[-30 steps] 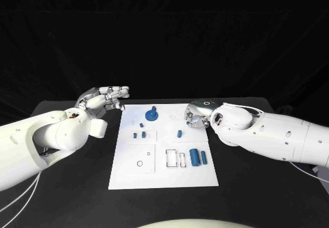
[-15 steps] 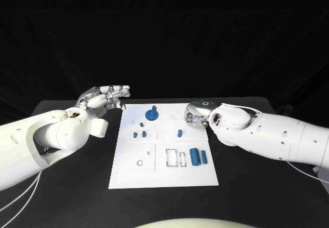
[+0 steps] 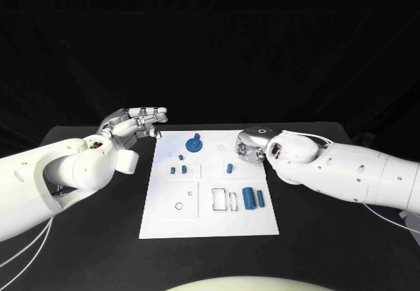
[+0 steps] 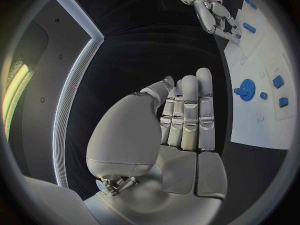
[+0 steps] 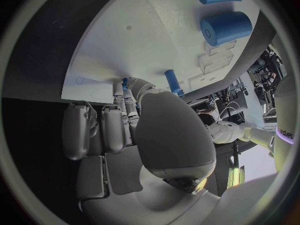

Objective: Assemble the parts on the task board

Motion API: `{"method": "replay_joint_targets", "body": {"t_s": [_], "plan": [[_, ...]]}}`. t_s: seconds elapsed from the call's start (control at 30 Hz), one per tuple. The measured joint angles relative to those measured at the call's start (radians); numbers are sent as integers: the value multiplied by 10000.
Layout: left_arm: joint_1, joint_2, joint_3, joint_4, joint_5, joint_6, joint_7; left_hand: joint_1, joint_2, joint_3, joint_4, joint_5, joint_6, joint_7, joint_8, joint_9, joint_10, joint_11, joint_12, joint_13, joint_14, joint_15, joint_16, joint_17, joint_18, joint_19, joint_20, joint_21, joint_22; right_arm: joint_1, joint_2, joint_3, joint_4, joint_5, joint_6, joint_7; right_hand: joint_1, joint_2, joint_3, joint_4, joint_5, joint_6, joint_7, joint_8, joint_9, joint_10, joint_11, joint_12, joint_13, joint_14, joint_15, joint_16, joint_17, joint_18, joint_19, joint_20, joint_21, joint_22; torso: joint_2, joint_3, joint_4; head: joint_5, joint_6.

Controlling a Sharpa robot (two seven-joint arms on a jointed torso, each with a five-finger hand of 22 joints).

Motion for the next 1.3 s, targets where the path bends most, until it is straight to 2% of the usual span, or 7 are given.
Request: {"method": "replay_joint_targets", "body": {"t_s": [0.4,0.5,0.63,0.77,0.87,1.3], "plan": [[0,-4,0,-36,-73,16,-37,54,-54,0,0,0,-50,23,0,-9,-73,1,0,-1,-34,34,0,-18,1,0,0,0,-10,1,35,32,-41,24,143,-21,-144,-145,165,-165,-53,0,0,-96,8,1,0,-102,-64,0,0,0,-18,1,0,0,0,-2,-9,-3,0,-32,-36],[0,-3,0,-50,-81,19,-50,53,-53,27,-26,0,-52,22,0,-11,-74,2,0,-1,-34,34,0,-22,0,0,0,0,-10,2,42,36,-45,27,155,-23,-145,-145,289,-289,-56,37,37,-96,33,35,-5,-103,-68,0,0,0,-18,1,-1,0,0,-2,-8,-3,-3,-37,-30],[0,1,0,-50,-88,23,-67,94,-13,43,-98,0,-88,55,0,-18,-74,2,37,-2,-34,34,0,-39,0,0,0,0,-21,-5,45,36,-45,30,125,-24,-143,-143,506,-508,-74,220,-7,-96,87,222,-34,-141,-104,0,0,38,-18,1,-1,0,154,-3,-8,-3,-4,-39,-16],[0,6,0,-50,-92,25,-80,119,12,43,-98,0,-88,55,0,-18,-74,3,71,-2,-34,34,0,-41,0,0,0,0,-21,-32,33,29,-37,39,-8,-22,-87,-87,698,-702,-98,388,-26,-27,141,365,-75,-118,-107,0,0,38,-18,3,73,0,356,-3,-8,-2,-6,-45,-1],[0,9,0,-51,-94,25,-85,119,12,73,-129,0,-89,55,0,-18,-95,24,73,-2,-34,34,0,-47,1,-1,0,0,-21,-61,11,16,-26,66,-159,-9,-63,-61,840,-844,-29,451,-59,-25,180,412,-55,-112,-112,0,0,38,-19,-153,73,0,424,-4,-8,0,-6,-57,12],[0,19,0,-71,-102,25,-102,118,12,83,-138,0,-89,54,0,-25,-108,36,73,-3,-34,35,0,-51,0,-1,1,1,-20,-169,-187,-29,150,353,-825,46,-223,122,1043,-996,-10,549,-89,-39,247,448,-18,-120,-111,-1,0,38,-61,-154,72,0,503,-5,-3,0,-7,-55,41]]}}
